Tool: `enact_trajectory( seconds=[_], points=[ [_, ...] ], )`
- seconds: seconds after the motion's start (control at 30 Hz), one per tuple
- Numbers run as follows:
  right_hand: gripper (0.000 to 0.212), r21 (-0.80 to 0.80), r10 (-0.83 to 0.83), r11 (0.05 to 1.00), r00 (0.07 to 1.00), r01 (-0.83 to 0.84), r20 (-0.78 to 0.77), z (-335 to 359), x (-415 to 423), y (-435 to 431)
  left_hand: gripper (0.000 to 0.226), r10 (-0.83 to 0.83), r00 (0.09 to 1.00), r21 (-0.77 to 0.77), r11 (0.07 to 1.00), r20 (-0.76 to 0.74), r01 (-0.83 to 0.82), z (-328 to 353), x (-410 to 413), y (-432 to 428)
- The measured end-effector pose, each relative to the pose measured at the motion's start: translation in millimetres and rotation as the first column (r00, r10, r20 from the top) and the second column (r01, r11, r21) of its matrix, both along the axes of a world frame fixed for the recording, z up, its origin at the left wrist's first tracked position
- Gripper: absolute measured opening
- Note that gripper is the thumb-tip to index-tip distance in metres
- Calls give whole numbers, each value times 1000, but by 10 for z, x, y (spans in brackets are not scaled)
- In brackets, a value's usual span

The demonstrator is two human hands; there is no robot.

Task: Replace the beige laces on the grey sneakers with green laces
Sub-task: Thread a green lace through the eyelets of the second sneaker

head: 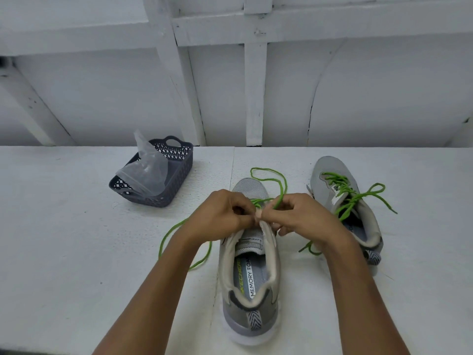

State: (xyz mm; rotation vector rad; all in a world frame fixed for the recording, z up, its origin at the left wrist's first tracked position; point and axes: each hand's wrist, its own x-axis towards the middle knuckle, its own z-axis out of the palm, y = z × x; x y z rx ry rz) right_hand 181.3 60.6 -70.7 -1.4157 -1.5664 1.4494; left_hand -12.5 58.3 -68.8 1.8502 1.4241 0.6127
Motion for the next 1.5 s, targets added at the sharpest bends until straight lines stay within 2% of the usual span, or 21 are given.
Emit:
enact_trajectory(
  seconds=[0.1, 0.13, 0.2, 0.27, 0.33, 0.4, 0.43, 0.47, 0.53, 0.6, 0.67, 0.7, 0.73, 0.77, 0.83, 0.9, 1.2, 1.27, 1.33, 1.4, 1.5],
  points=[
    [21, -82, -25, 996, 999, 22, -37, 8, -15, -7, 10, 40, 942, -54, 998, 332, -23, 112, -83, -36],
    [17, -91, -32, 995, 999, 28, -40, 12, -19, -8, 11, 89, 855, -91, 995, 511, -49, 150, -100, -46],
    [5, -95, -38, 995, 997, 32, -63, 0, -18, -8, 17, 237, 537, -246, 968, 810, -57, 246, -127, -51],
    [8, -104, -72, 993, 989, 59, -127, -13, -31, -18, 24, 346, 365, -342, 937, 864, -78, 323, -211, -48],
    [19, -139, -129, 986, 960, 97, -250, -40, -34, -16, 25, 343, 585, -316, 936, 735, -153, 326, -325, -22],
    [24, -133, -154, 984, 926, 114, -345, -50, -43, 1, 20, 184, 935, -186, 974, 305, -131, 300, -427, -28],
    [25, -113, -158, 986, 918, 125, -364, -55, -47, 10, 18, 40, 999, -169, 985, 34, -34, 291, -454, -51],
    [26, -90, -165, 986, 912, 142, -376, -44, -56, 23, 19, -102, 983, -183, 980, -152, 73, 284, -477, -75],
    [28, -54, -188, 982, 894, 182, -407, -1, -45, 51, 19, -190, 972, -158, 973, -137, 168, 285, -470, -104],
    [26, -49, -207, 977, 856, 208, -473, 36, -12, 106, 18, -56, 975, -87, 993, 215, 76, 342, -454, -129],
    [20, -95, -267, 961, 786, 259, -557, 60, 28, 151, 17, 119, 747, -136, 990, 654, -38, 390, -462, -99],
    [18, -128, -301, 951, 748, 282, -592, 65, 44, 172, 18, 170, 615, -180, 983, 770, -46, 406, -458, -81],
    [16, -154, -324, 943, 719, 293, -614, 67, 52, 184, 19, 193, 578, -196, 979, 793, -58, 399, -448, -64],
    [15, -164, -332, 941, 708, 298, -623, 66, 56, 189, 19, 179, 675, -170, 982, 716, -80, 404, -422, -53],
    [17, -158, -325, 943, 714, 292, -620, 64, 51, 183, 24, 22, 978, -67, 998, 208, -8, 366, -346, -52],
    [22, -143, -314, 947, 727, 288, -611, 81, 31, 178, 25, -148, 965, -79, 988, -218, 134, 305, -233, -76],
    [34, -76, -286, 953, 785, 294, -550, 207, 57, 259, 23, -278, 902, -47, 959, -330, 278, 347, -147, -27],
    [34, -55, -274, 955, 797, 291, -539, 229, 53, 281, 8, -308, 888, -21, 947, -341, 320, 305, -113, -25],
    [34, -43, -261, 958, 804, 282, -534, 245, 46, 293, 10, -241, 961, 12, 970, -137, 244, 314, -126, -21],
    [34, -43, -261, 959, 808, 282, -529, 255, 57, 301, 13, -69, 953, -17, 997, 295, 77, 385, -202, 7],
    [34, -61, -270, 958, 813, 279, -516, 266, 89, 304, 15, 169, 567, -182, 983, 806, -33, 547, -322, 64]
  ],
)
